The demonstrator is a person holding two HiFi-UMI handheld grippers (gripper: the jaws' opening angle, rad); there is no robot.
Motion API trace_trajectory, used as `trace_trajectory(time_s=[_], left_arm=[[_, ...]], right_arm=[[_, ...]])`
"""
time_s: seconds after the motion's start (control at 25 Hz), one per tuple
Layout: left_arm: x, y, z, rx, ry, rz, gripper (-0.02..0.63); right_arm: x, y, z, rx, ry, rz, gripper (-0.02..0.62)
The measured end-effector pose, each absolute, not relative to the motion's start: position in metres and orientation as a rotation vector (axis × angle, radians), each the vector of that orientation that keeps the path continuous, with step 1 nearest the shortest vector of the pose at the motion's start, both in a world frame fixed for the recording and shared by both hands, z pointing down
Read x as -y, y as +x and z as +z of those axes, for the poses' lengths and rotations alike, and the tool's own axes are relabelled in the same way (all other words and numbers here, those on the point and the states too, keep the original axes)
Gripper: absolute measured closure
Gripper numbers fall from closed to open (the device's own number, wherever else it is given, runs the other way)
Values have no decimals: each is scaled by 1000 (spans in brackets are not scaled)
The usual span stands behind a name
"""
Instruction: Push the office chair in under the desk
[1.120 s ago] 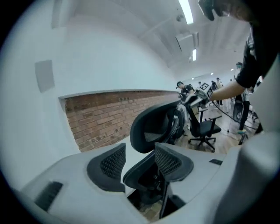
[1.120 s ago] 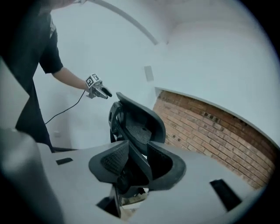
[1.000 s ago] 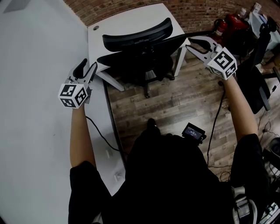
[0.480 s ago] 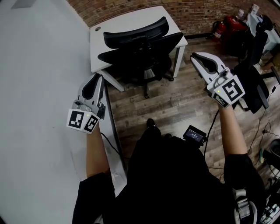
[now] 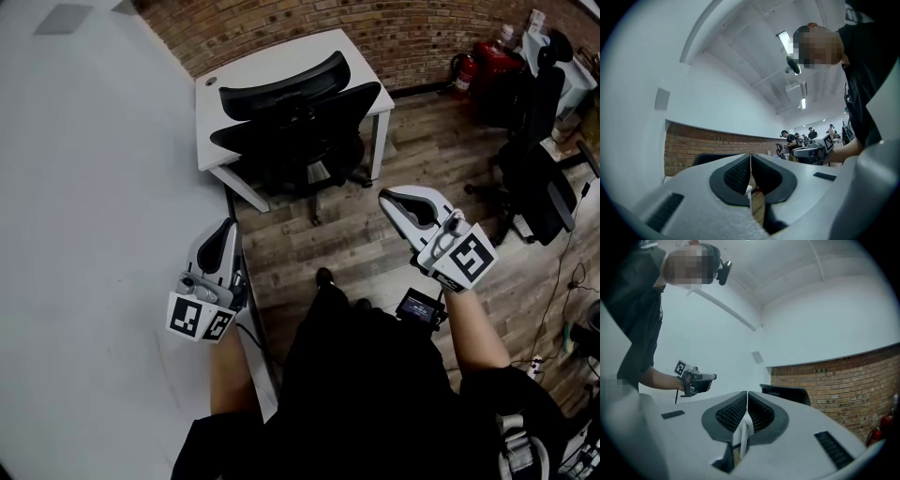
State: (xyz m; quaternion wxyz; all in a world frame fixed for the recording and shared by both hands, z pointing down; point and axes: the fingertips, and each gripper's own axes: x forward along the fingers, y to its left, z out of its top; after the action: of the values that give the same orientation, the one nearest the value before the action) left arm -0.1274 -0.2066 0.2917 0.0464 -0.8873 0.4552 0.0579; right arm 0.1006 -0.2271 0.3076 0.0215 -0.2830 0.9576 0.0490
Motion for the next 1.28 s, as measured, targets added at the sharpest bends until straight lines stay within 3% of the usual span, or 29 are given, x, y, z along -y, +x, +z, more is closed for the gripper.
trace_trajectory(time_s=[0.8, 1.28], left_arm=[[138, -43, 276, -1082, -2827, 89, 583], [69, -88, 277, -1065, -2860, 160, 583]], right_arm=[[141, 104, 318, -3044, -737, 99, 588], [67, 63, 312, -3059, -856, 98, 588]])
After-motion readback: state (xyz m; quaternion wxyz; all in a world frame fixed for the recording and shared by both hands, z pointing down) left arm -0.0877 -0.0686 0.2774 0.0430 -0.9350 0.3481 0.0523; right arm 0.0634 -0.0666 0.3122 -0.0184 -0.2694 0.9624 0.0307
